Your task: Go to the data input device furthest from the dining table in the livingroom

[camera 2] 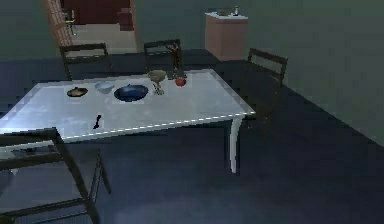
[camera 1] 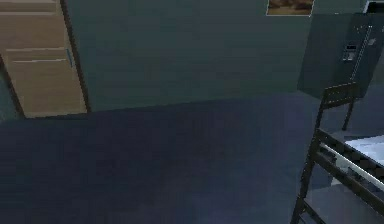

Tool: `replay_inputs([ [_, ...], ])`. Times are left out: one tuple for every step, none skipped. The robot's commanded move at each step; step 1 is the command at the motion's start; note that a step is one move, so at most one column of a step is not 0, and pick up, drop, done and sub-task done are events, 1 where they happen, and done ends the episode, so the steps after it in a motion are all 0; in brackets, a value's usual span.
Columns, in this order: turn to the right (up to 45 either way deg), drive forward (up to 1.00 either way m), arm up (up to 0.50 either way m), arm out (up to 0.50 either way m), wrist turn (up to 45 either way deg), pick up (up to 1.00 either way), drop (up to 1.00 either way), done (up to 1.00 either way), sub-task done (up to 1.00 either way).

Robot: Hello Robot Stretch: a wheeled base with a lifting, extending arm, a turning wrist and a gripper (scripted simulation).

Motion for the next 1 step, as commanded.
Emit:
replay_inputs([
  [0.0, 1.0, 0.0, 0.0, 0.0, 0.0, 0.0, 0.0, 0.0],
])
